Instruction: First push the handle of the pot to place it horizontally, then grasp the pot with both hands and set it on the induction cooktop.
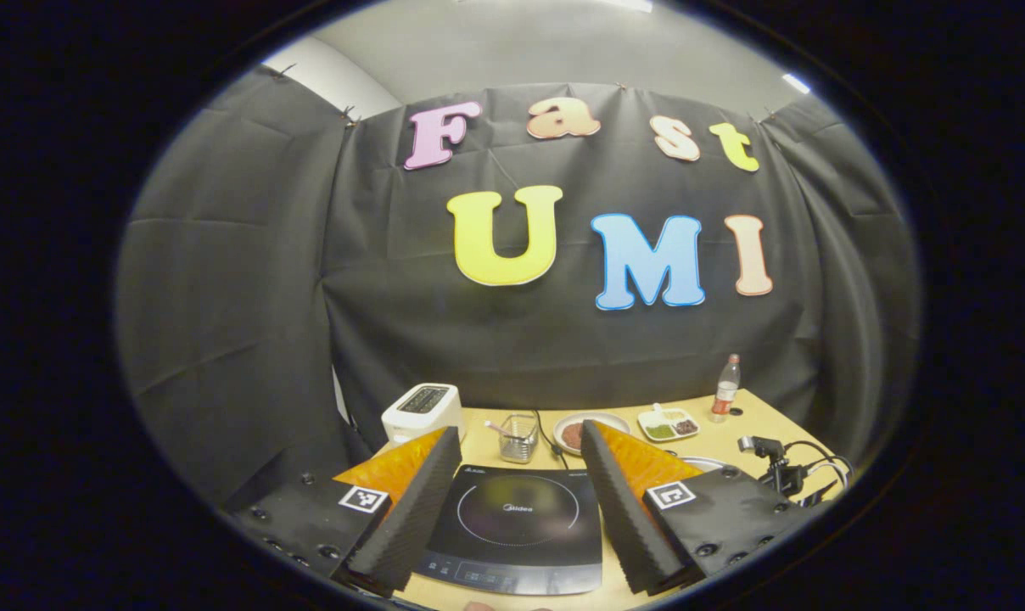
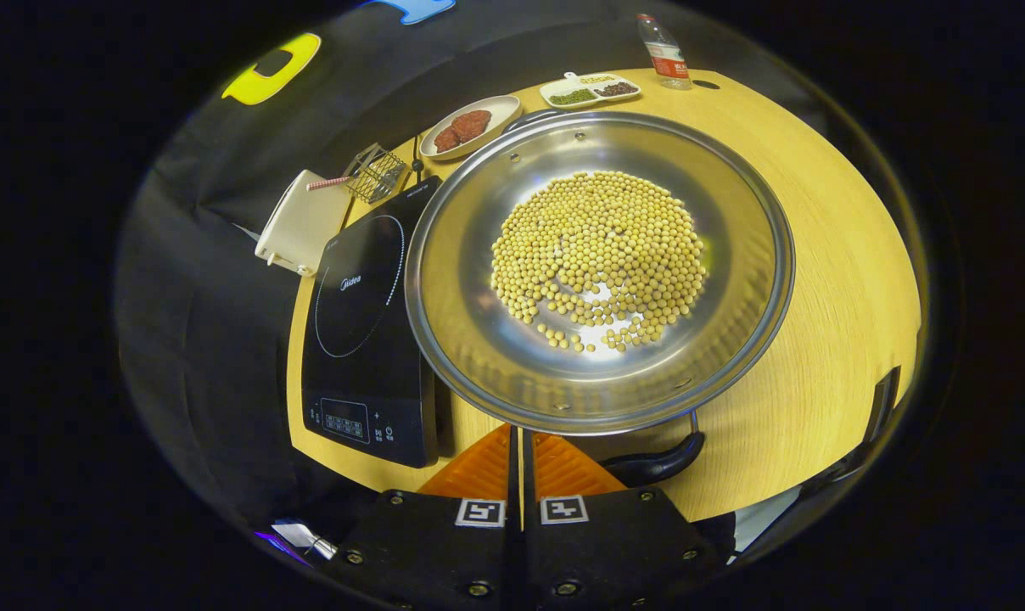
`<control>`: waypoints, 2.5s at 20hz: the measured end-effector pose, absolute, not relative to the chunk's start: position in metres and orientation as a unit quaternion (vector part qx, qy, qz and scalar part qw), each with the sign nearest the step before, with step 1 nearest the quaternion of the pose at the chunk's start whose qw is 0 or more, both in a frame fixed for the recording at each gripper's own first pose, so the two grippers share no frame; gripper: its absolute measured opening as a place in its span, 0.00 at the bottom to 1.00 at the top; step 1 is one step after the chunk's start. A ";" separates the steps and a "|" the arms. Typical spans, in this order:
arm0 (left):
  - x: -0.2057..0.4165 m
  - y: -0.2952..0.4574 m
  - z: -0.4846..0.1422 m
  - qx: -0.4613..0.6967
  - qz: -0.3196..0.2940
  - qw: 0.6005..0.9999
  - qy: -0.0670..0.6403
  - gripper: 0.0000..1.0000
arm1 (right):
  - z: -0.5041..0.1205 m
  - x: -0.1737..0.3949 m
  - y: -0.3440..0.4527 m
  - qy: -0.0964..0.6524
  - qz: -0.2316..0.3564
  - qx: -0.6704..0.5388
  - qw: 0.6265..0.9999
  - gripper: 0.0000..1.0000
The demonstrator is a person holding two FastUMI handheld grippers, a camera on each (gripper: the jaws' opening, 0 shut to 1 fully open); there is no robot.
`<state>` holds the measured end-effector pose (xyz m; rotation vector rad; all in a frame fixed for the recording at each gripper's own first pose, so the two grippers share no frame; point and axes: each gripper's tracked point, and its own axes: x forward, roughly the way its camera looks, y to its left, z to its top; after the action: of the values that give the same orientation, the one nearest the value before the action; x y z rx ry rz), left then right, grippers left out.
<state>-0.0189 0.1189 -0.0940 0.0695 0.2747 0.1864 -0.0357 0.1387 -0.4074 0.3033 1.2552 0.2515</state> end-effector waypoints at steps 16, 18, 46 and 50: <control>-0.013 0.086 -0.093 0.029 0.067 0.988 0.137 0.95 | -0.409 -0.035 0.091 0.582 0.079 0.165 0.792 0.00; -0.014 0.082 -0.093 0.031 0.064 0.988 0.138 0.92 | -0.409 -0.034 0.084 0.583 0.072 0.168 0.792 0.00; 0.035 -0.020 -0.101 0.019 0.036 0.988 0.150 0.99 | -0.411 0.008 -0.031 0.592 0.032 0.135 0.794 0.01; 0.042 -0.035 -0.102 0.021 0.029 0.988 0.150 0.95 | -0.409 0.017 -0.045 0.588 0.029 0.133 0.797 0.01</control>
<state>0.0415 -0.0346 -0.1024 0.0422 0.3012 0.0592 0.0165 -0.0445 -0.4095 0.2861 1.2634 0.0615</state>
